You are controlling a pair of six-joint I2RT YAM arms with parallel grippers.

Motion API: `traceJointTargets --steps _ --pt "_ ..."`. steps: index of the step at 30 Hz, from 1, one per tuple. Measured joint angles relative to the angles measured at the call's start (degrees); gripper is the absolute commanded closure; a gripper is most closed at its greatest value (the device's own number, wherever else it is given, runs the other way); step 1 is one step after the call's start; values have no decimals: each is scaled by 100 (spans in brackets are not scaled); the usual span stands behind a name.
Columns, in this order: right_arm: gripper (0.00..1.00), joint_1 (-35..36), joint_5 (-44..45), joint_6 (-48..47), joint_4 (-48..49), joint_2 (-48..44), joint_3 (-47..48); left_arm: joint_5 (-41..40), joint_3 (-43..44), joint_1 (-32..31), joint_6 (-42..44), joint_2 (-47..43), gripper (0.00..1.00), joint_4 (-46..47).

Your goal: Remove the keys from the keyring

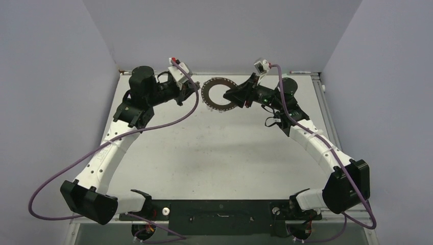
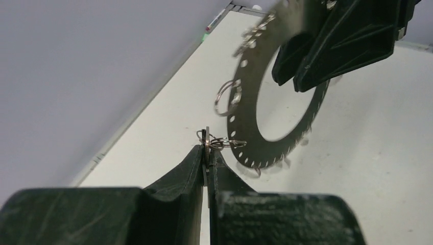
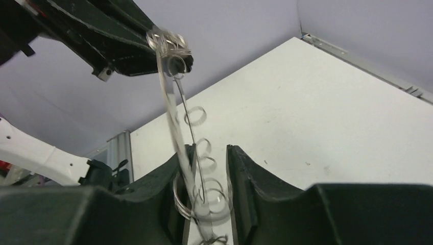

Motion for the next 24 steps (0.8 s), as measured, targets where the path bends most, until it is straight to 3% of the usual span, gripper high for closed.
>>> traceJointTargets --steps 3,7,16,24 --pt "46 7 44 -358 44 -238 -271 -166 317 -146 973 -2 100 -457" --pt "33 33 48 -833 -61 -476 -496 -269 400 -262 2024 -2 100 -946" --pt "31 33 -127 -1746 -789 -796 -544 -107 385 -243 3493 -17 100 -1443" --pt "31 98 -568 -2452 -1443 -750 236 348 35 -249 4693 -422 100 -1447"
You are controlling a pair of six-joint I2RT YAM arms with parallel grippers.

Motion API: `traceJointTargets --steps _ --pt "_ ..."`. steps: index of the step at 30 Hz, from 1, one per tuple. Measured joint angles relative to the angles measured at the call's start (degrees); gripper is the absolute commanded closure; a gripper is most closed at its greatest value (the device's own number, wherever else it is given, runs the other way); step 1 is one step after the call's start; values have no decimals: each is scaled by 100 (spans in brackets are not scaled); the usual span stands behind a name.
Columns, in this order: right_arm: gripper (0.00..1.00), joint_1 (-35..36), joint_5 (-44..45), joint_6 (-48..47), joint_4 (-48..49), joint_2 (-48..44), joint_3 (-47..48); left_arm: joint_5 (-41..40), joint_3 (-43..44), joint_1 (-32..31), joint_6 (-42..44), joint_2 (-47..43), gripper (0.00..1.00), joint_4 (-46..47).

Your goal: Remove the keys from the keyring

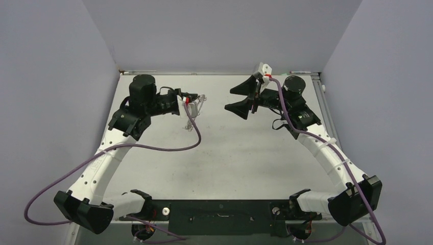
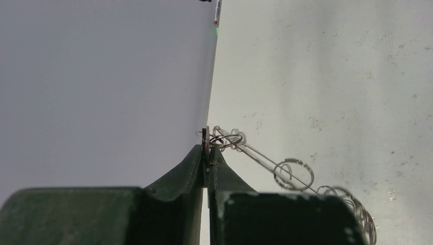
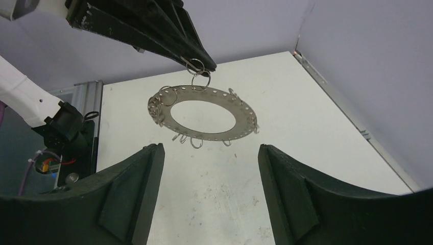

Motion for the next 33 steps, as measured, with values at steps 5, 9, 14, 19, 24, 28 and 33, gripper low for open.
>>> traceJointTargets --steps 5,9,14,19,24,28,33 --pt "32 50 -173 -262 -166 39 247 212 -328 -17 892 -315 100 31" --pt "35 85 -271 -437 -291 122 323 411 -610 -37 1829 -584 100 35" --pt "38 229 -321 -654 -387 339 575 625 -970 -37 2802 -872 100 234" --pt "44 448 -352 -754 -422 422 743 710 -1427 -42 3541 -1058 100 789" --pt "51 761 -348 -793 -424 466 765 660 -1589 -42 3759 -1064 100 1200" --pt "55 1034 -271 -796 -433 588 767 603 -1580 -42 3753 -1060 100 1384" --pt "61 1303 17 -828 -570 717 767 540 -1486 -44 3746 -992 100 1390"
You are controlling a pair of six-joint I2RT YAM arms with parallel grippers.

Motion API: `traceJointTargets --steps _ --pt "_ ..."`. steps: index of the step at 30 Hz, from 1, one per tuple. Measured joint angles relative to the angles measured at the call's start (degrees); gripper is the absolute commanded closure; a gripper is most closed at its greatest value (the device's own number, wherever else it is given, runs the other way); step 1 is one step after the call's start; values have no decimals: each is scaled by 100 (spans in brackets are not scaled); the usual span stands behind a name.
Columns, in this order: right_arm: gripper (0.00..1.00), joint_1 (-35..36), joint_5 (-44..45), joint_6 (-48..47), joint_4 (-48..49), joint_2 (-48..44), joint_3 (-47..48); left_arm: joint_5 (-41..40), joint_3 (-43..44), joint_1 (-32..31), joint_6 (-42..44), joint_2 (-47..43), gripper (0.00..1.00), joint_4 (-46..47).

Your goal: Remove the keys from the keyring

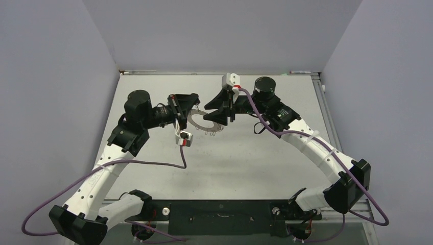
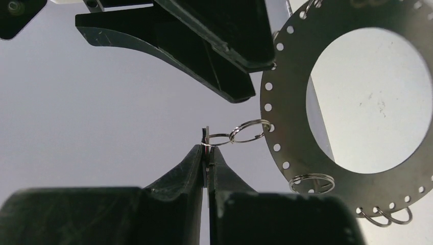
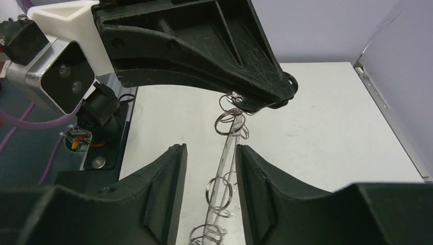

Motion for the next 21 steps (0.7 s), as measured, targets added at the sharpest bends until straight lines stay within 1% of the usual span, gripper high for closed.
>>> traceJointTargets --steps 10,21 --pt "65 210 610 -131 -142 0 11 -140 212 -96 -46 105 100 -33" --pt "63 247 1115 -162 -164 -42 188 -367 396 -175 -42 216 100 -258"
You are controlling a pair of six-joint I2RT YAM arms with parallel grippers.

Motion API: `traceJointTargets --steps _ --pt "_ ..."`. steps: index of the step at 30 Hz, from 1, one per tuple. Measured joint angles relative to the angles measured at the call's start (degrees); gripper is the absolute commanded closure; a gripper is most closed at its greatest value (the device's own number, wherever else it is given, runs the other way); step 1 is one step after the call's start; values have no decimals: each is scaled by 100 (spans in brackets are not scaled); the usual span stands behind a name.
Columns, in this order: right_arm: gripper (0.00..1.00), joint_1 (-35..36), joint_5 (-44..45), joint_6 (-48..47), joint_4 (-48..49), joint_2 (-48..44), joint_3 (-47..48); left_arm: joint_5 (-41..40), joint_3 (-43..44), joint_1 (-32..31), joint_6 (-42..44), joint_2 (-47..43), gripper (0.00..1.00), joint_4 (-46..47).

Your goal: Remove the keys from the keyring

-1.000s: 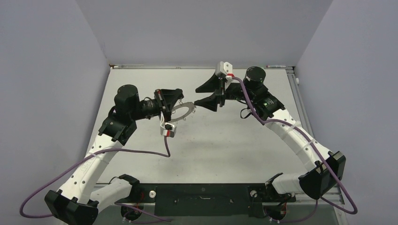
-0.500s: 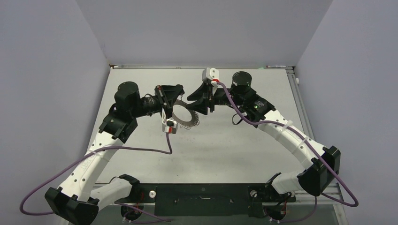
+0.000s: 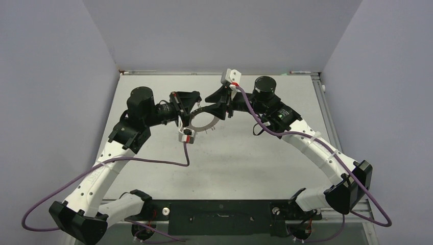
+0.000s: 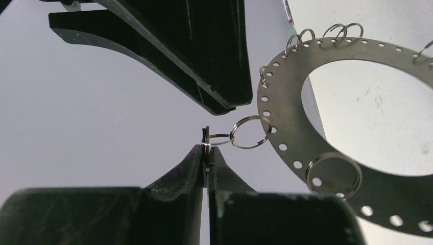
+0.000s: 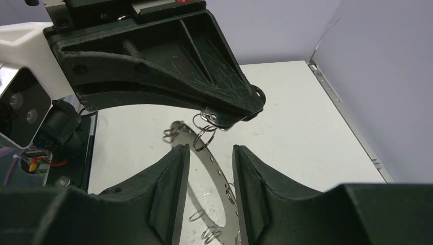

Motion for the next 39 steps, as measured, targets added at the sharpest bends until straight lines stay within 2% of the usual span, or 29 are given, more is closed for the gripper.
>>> traceJointTargets --steps 16,26,39 --pt "73 111 105 -175 -66 4 26 -105 107 -48 -184 96 100 -98" --pt "74 111 7 -306 -55 31 28 -68 160 -48 -442 92 100 -50" --pt "70 111 -33 -518 -57 35 26 61 160 -48 -656 72 100 7"
